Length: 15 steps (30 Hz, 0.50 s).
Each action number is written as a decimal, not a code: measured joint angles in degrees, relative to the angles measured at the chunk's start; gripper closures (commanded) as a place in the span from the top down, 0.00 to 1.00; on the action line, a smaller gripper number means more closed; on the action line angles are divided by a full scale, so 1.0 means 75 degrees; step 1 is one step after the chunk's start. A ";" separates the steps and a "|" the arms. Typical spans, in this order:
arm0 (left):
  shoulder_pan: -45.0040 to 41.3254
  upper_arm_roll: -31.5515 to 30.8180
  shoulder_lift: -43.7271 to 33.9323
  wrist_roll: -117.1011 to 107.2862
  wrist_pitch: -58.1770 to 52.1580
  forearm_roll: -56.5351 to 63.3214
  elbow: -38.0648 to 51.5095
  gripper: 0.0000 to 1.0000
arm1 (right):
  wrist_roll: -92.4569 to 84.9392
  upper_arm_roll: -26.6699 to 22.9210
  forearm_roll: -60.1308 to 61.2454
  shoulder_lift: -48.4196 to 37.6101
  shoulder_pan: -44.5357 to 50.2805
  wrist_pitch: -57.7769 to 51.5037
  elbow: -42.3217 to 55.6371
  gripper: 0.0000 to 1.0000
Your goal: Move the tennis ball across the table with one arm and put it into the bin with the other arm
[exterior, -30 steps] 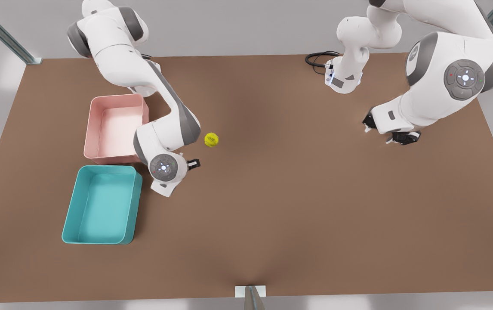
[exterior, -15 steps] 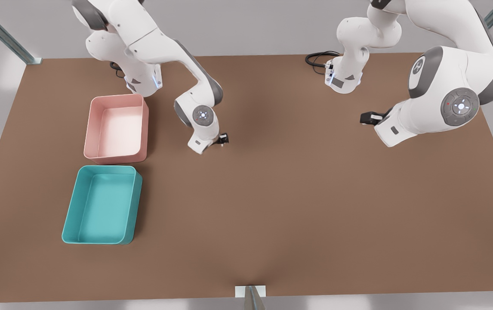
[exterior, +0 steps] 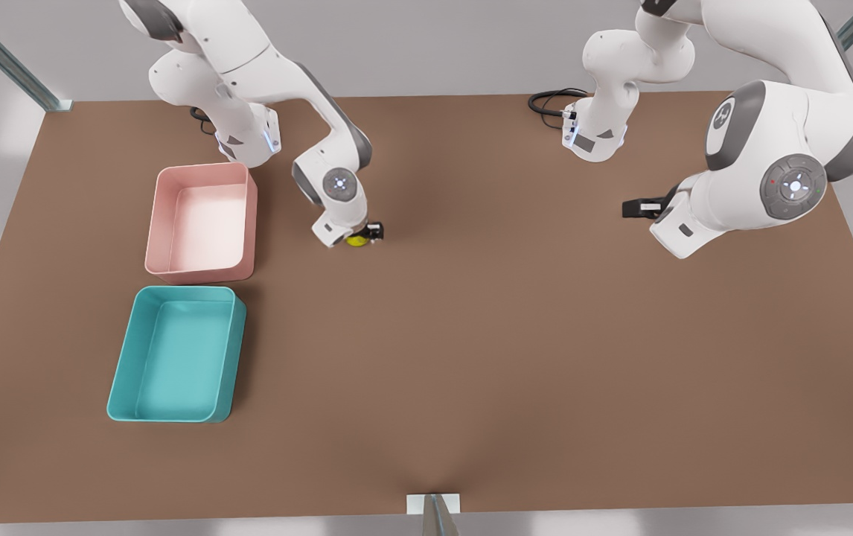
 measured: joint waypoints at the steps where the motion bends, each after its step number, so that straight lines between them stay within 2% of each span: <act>1: -0.0001 -0.0002 0.0000 -0.0050 -0.0004 -0.0002 -0.0002 1.00 | 0.0071 0.0000 -0.0001 0.0014 0.0024 0.0029 -0.0007 1.00; 15: 0.0000 -0.0075 -0.0004 -0.0536 -0.0144 -0.0011 0.0009 1.00 | 0.0739 0.0011 -0.0002 0.0658 0.0176 0.0523 -0.0114 1.00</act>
